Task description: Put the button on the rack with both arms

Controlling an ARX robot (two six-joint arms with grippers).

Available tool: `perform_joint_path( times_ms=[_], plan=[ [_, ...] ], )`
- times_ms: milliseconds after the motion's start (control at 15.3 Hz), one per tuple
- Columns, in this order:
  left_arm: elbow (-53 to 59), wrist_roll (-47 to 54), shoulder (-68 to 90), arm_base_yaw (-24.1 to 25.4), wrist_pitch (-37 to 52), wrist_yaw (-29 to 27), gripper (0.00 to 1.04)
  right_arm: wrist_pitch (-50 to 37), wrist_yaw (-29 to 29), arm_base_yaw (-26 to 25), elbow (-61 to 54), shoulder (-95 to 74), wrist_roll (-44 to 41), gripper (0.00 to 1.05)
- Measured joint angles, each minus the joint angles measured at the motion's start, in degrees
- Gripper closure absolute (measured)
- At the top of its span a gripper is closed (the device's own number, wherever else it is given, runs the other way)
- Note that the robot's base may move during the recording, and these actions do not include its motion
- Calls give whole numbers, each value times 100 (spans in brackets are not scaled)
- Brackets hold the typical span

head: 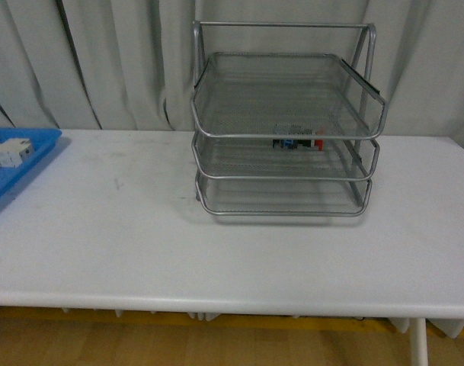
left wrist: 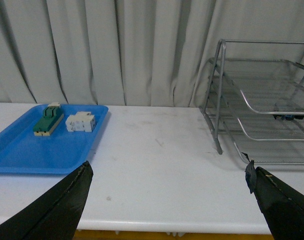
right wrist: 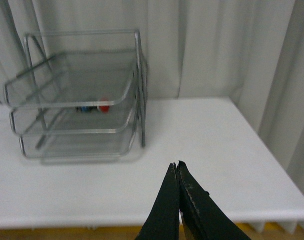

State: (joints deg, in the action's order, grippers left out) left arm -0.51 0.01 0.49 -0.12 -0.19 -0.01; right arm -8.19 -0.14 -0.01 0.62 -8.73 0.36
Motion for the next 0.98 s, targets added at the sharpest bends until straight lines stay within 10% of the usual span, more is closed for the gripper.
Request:
perform_joint_path(
  times_ms=[457, 979],
  plan=[
    [0, 0, 0, 0, 0, 0, 7, 837, 15, 0, 0, 850, -9, 101],
    [0, 0, 0, 0, 0, 0, 7, 837, 13, 0, 0, 850, -7, 5]
  ],
)
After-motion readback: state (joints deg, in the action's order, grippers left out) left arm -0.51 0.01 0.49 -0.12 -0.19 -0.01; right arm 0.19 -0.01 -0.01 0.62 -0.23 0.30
